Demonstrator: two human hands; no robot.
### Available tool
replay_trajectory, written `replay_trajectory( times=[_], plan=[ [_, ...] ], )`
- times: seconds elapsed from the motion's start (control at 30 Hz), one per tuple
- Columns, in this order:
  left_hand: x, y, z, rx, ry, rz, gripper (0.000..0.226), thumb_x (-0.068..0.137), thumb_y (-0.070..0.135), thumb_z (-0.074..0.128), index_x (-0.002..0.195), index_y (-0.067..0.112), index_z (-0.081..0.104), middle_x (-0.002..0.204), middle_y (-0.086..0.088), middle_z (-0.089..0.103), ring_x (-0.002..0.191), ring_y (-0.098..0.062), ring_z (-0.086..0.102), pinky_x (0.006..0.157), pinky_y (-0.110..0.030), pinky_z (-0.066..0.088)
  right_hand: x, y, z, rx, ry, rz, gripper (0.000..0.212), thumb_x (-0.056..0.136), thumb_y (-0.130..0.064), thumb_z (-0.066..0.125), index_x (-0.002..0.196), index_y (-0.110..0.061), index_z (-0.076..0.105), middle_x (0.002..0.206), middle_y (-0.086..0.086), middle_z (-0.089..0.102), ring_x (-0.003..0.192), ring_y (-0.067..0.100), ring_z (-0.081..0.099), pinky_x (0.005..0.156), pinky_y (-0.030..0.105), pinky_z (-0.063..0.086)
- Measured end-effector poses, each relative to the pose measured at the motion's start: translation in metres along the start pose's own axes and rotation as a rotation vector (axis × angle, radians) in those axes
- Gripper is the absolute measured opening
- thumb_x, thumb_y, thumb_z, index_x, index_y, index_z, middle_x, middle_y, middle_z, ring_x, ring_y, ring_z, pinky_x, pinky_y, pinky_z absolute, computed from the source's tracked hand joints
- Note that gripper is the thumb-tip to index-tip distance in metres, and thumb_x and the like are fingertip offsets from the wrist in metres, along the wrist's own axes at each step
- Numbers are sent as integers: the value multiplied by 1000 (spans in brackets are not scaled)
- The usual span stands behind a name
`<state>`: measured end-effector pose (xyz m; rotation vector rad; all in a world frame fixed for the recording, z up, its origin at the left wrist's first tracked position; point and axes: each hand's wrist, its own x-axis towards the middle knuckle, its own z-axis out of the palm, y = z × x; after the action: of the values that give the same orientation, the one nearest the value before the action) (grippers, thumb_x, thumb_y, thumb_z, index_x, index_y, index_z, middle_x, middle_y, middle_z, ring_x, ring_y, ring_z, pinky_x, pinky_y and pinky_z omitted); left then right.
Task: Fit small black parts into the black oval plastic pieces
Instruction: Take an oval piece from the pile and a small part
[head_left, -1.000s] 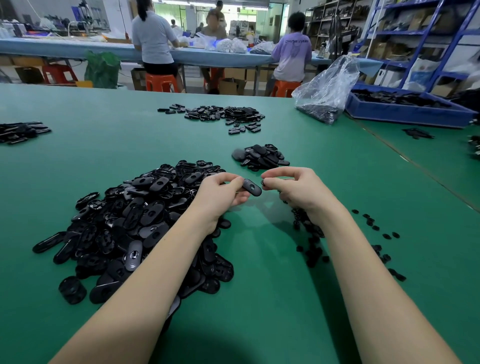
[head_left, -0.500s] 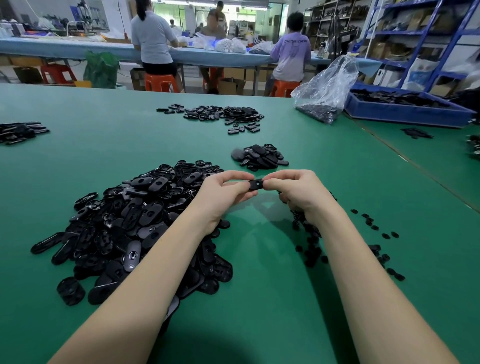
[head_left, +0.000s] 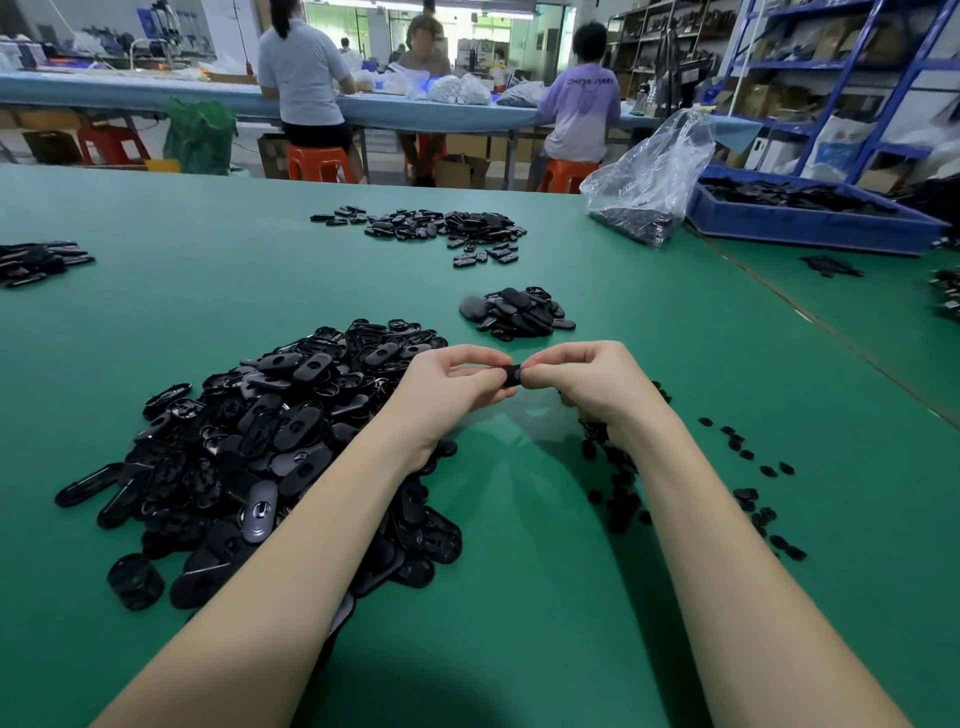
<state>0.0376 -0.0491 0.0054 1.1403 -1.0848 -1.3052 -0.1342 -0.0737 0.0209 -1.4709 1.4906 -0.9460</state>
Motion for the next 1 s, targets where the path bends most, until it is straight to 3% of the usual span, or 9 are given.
replay_trajectory(
  times=[0.23,0.33,0.43,0.7,0.87,1.0],
  plan=[
    [-1,1,1,116,-6,12,13,95,-2,61,101,3,71,88,-12,77,78,-14,75,71,-19,59,1,1,-5,-11,-51,118,21,76,-29,89,91,-26,76,41,-12,49,32,3,37,34,13,23],
    [0,3,1,119,-1,-17,12,94,3,63,99,8,71,86,-11,77,78,-16,74,70,-22,59,0,5,-4,11,-65,96,20,72,-36,90,86,-26,80,55,-12,59,47,4,49,43,17,32],
    [2,1,0,172,19,-23,16,88,-1,65,99,10,69,84,-11,76,74,-17,68,80,-25,58,0,5,0,34,-80,62,22,67,-38,93,77,-25,78,63,-7,58,56,9,46,50,23,31],
    [3,-2,0,126,33,-45,14,87,-4,67,95,8,67,75,-8,73,71,-19,64,78,-24,57,-1,3,-1,21,-148,18,18,72,-31,92,68,-26,76,57,-12,56,48,4,44,44,16,32],
    [3,-1,-1,147,41,-39,13,88,-2,68,95,9,66,81,-12,73,74,-20,65,84,-28,57,1,2,-1,-10,-144,-4,16,76,-28,88,65,-31,77,57,-13,57,47,4,44,43,15,32],
    [2,-3,1,188,50,-35,14,88,0,71,98,9,67,87,-13,74,74,-18,66,81,-27,56,3,5,2,-38,-104,-8,14,76,-25,86,67,-24,75,55,-14,56,45,3,42,43,13,31]
  ],
)
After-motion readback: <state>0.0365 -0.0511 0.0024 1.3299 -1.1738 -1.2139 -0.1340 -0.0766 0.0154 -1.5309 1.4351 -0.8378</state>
